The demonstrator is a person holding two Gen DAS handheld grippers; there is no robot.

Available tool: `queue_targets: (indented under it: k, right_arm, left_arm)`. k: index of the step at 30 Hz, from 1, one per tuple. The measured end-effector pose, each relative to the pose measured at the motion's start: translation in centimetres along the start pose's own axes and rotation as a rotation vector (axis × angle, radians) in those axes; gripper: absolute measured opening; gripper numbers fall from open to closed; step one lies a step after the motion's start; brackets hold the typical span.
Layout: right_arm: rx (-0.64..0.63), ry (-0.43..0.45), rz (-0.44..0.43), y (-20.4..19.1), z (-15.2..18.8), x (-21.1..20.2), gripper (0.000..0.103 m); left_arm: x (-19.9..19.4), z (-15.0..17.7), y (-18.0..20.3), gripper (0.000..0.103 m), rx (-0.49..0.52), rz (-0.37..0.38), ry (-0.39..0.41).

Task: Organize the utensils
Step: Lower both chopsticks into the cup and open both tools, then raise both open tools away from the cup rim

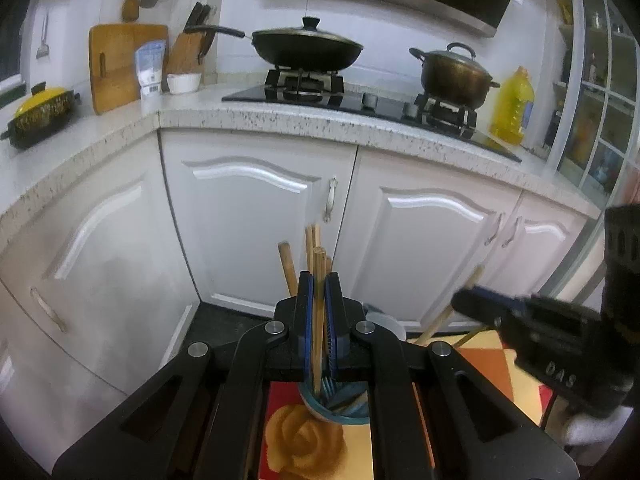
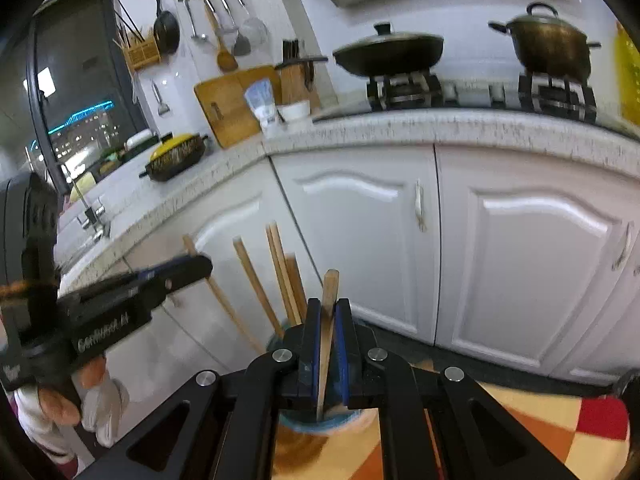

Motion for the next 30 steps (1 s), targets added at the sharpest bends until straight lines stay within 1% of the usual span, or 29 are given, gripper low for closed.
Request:
queue_targets:
  k: [4,8,9,10,11,12,15,16,17,18,20,21,23,26,28,30]
  right_arm:
    - [0.021,-0.059,0.009,0.8,1.8,0.7,0.006]
    - [0.035,-0.081,0.013,1.2,2.5,0.3,0.007]
    - [0.038,-0.084,0.013,1.3,2.5,0.1,0.009]
    - [0.042,-0.083,0.016,1.4,2.6,-0.4,0.017]
    - [0.047,-0.079,0.015,1.4,2.6,-0.8,0.028]
    - [0.054,-0.071,0.01,1.4,2.5,-1.2,0.031]
    - [0.059,-0.063,0.016,1.6,2.5,-2.0,0.031]
    - [0.056,-0.063,0.026,1.6,2.6,-2.2,0.031]
    - [0.055,-0.061,0.033,1.7,2.6,-2.5,0.031]
    - [0.058,-0.054,0.033,1.7,2.7,-2.9,0.031]
    - [0.071,-0.038,0.028,1.8,2.7,-3.7,0.031]
    - [0.077,-0.031,0.029,1.8,2.8,-4.1,0.031]
    - [0.079,-0.023,0.032,1.8,3.0,-4.7,0.032]
    - [0.071,-0.022,0.047,1.6,3.5,-5.3,0.033]
    - [0.067,-0.021,0.062,1.4,3.9,-5.5,0.034]
    - [0.073,-0.019,0.066,1.3,4.4,-5.6,0.037]
  left_arm:
    - [0.7,1.2,0.3,0.004,-0.005,0.004,-0.032]
    - [1.1,2.0,0.6,0.004,-0.007,0.007,-0.051]
    - [1.0,2.1,0.7,0.004,-0.009,0.008,-0.055]
    - [1.0,2.1,0.6,0.004,-0.014,0.013,-0.062]
    - [1.0,2.2,0.5,0.004,-0.022,0.018,-0.068]
    - [1.0,2.2,0.4,0.005,-0.035,0.025,-0.074]
    - [0.9,2.3,0.3,0.007,-0.057,0.041,-0.09]
    - [0.8,2.3,0.3,0.01,-0.059,0.039,-0.091]
    - [0.7,2.3,0.4,0.016,-0.06,0.041,-0.092]
    - [0.5,2.3,0.4,0.019,-0.061,0.045,-0.092]
    - [0.0,2.3,0.5,0.034,-0.058,0.05,-0.085]
    - [-0.5,2.3,0.6,0.037,-0.052,0.047,-0.073]
    - [-1.0,2.3,0.5,0.048,-0.044,0.035,-0.057]
    - [-1.8,2.4,0.5,0.054,-0.027,0.011,-0.046]
    - [-2.4,2.7,0.7,0.054,-0.008,-0.005,-0.035]
    - [-2.9,3.0,0.9,0.054,0.008,-0.025,-0.022]
Point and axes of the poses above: each gripper's, at about its wrist camera, not at the fingertips, and x roughly the way its jaws point, y to its right, z to its underside, the point moved 5 cm from there along x, roughly the way its jaws point, and after that the axes turned 10 degrees about -z, right-handed, at the moved point
